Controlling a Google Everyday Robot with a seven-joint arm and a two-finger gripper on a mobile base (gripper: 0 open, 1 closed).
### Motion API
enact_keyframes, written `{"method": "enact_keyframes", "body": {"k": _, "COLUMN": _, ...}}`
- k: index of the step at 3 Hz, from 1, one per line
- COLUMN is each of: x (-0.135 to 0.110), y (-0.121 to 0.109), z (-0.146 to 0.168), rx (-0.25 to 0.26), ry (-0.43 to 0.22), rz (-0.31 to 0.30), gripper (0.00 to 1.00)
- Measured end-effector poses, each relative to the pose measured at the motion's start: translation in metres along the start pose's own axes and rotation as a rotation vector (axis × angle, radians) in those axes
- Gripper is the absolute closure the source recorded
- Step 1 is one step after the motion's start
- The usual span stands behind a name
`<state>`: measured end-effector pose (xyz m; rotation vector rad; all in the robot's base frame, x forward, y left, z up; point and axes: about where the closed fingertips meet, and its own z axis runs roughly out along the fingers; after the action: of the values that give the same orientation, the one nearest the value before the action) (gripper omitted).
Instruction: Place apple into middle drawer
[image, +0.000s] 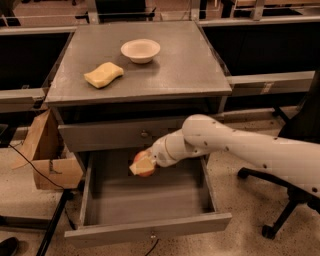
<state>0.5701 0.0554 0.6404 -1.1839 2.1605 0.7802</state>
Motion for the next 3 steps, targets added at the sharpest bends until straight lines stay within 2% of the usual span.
{"method": "enact_keyframes", "body": {"k": 1, "x": 0.063, "y": 0.008, "z": 0.049, "rx": -0.032, "ry": 0.015, "rz": 0.072, "gripper": 1.0}}
{"method": "enact_keyframes", "body": {"k": 2, "x": 0.109, "y": 0.015, "z": 0.097, "rx": -0.028, "ry": 0.009, "rz": 0.13, "gripper": 1.0}}
{"method": "enact_keyframes", "body": {"k": 3, "x": 0.134, "y": 0.014, "z": 0.129, "rx": 0.039, "ry": 0.016, "rz": 0.212, "gripper": 0.83}}
